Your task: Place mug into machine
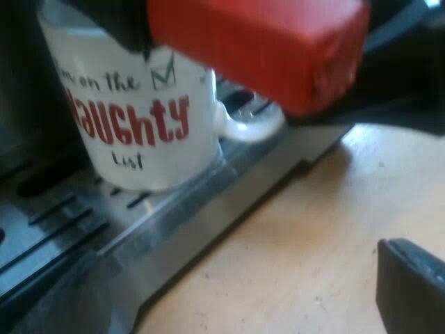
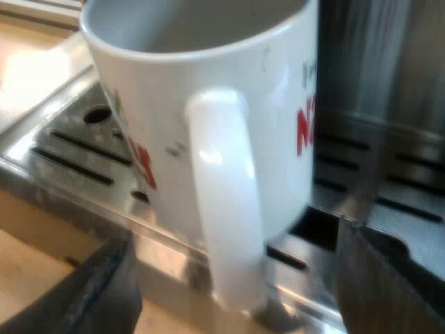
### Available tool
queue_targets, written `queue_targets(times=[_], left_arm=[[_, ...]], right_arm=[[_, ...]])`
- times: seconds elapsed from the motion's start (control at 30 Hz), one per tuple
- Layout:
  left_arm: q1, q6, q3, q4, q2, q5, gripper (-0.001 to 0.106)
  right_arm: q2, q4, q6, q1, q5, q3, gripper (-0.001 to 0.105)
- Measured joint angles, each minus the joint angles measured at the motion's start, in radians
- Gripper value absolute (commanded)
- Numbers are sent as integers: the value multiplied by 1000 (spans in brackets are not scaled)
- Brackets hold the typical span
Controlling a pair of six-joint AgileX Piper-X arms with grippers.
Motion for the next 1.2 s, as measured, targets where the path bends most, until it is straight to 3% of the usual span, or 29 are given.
queue_targets(times=[0.07,0.27,0.77,1.2], left_arm=[[0,-2,0,-5,0,0,79],[0,-2,0,-5,0,0,79],[0,-2,0,-5,0,0,79],[0,-2,0,-5,0,0,79]], right_arm=[[71,-120,-5,0,0,0,62],[183,-240,-5,0,0,-18,62],[345,-247,-5,0,2,-214,62],[398,-242,-5,0,2,-289,62]])
